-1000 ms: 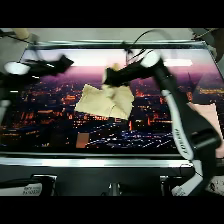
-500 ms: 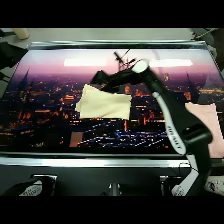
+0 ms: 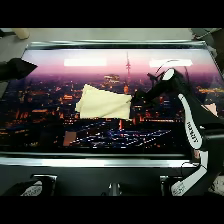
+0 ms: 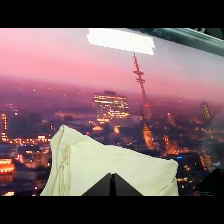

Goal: Fold the shirts.

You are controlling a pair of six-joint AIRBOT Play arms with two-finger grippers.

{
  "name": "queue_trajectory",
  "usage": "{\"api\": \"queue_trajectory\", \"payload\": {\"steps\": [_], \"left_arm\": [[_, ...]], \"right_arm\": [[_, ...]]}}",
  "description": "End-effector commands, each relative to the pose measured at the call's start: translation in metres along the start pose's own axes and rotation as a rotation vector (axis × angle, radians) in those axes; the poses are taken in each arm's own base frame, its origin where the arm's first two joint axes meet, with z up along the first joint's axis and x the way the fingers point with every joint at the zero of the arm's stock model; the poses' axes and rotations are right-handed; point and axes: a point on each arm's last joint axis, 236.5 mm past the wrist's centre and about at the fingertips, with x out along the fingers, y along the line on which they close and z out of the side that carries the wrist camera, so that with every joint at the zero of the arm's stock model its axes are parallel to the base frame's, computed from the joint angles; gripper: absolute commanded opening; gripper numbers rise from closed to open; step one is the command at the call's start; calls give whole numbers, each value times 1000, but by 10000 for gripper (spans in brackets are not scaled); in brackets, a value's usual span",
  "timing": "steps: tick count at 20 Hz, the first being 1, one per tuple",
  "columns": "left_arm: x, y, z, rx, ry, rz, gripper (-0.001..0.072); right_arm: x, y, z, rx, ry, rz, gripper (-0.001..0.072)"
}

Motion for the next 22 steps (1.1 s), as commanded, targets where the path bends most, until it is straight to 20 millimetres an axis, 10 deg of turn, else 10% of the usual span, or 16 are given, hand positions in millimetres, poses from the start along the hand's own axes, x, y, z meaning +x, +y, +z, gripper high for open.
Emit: {"api": "queue_trajectory", "payload": {"steps": [1, 4, 7, 8, 12, 14, 19, 22], "left_arm": [[8, -11, -11, 13, 32, -22, 37], [8, -14, -11, 11, 32, -29, 36], [8, -13, -11, -4, 31, -28, 37], [8, -13, -11, -4, 31, -28, 37], [8, -12, -11, 3, 31, -23, 36], [9, -12, -11, 26, 32, -23, 37], [9, -11, -9, 39, 22, -22, 37], [9, -11, -9, 39, 23, -21, 37]], "right_arm": [[42, 13, 7, 60, 4, 151, 617], [59, 27, 23, 81, -54, 191, 575], [56, 34, 32, 85, -89, 220, 14], [44, 39, 38, 47, -108, 251, 15], [-105, 43, 74, -22, -293, 342, 13], [-188, -2, 78, 43, -427, 234, 13], [-346, -107, 18, 284, -684, 82, 13], [-402, -141, -19, 402, -810, 38, 13]]}}
